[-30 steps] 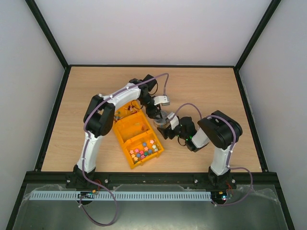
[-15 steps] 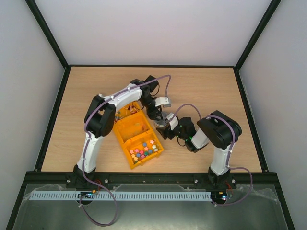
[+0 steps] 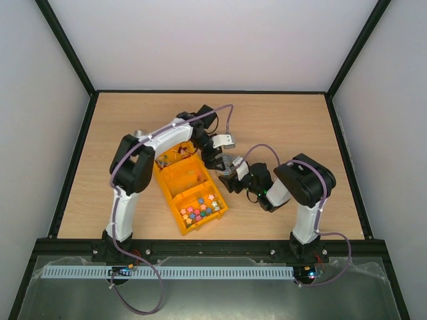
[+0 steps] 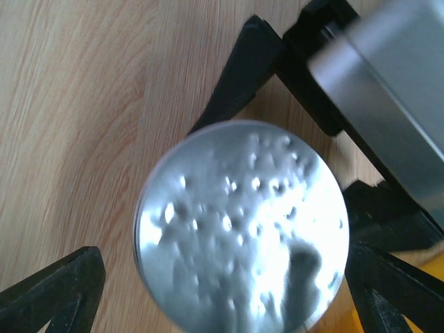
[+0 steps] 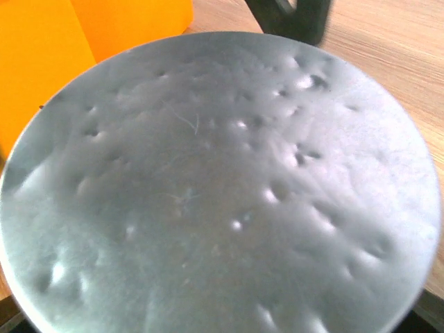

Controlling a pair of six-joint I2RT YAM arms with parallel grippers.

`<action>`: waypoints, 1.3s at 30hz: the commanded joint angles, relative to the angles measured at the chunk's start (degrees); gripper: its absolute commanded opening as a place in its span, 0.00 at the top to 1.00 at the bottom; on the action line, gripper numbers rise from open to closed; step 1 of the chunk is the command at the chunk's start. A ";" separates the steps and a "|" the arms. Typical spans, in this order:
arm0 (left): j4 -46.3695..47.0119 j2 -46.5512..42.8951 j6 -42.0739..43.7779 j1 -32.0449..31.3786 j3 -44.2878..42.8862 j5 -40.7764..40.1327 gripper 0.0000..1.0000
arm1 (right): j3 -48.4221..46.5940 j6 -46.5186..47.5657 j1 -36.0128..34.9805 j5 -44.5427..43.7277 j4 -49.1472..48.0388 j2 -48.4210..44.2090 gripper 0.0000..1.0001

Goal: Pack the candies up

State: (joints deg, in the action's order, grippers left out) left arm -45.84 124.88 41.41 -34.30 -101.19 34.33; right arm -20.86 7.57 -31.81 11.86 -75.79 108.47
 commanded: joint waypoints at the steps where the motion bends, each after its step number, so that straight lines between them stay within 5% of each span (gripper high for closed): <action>1: 5.95 -8.20 2.64 1.14 6.55 -2.78 0.01 | 0.22 0.86 -0.18 -0.74 -4.25 0.59 0.22; 10: 17.40 -15.62 5.17 -2.21 19.65 -8.65 0.01 | 0.29 1.35 -0.51 -1.00 -4.15 0.61 0.26; 20: 27.25 -17.01 1.25 -5.04 24.87 -13.31 0.03 | 0.38 1.94 -0.71 -0.61 -4.10 0.66 0.34; 39: 29.03 -17.00 4.52 -0.56 25.11 -17.69 0.07 | 0.38 3.06 -1.06 0.12 -3.69 0.72 0.51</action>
State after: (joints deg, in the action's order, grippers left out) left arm -18.72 109.10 43.70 -37.93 -75.13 19.66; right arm -20.84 8.82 -32.16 10.04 -76.29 108.57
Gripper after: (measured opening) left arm 0.935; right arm 0.805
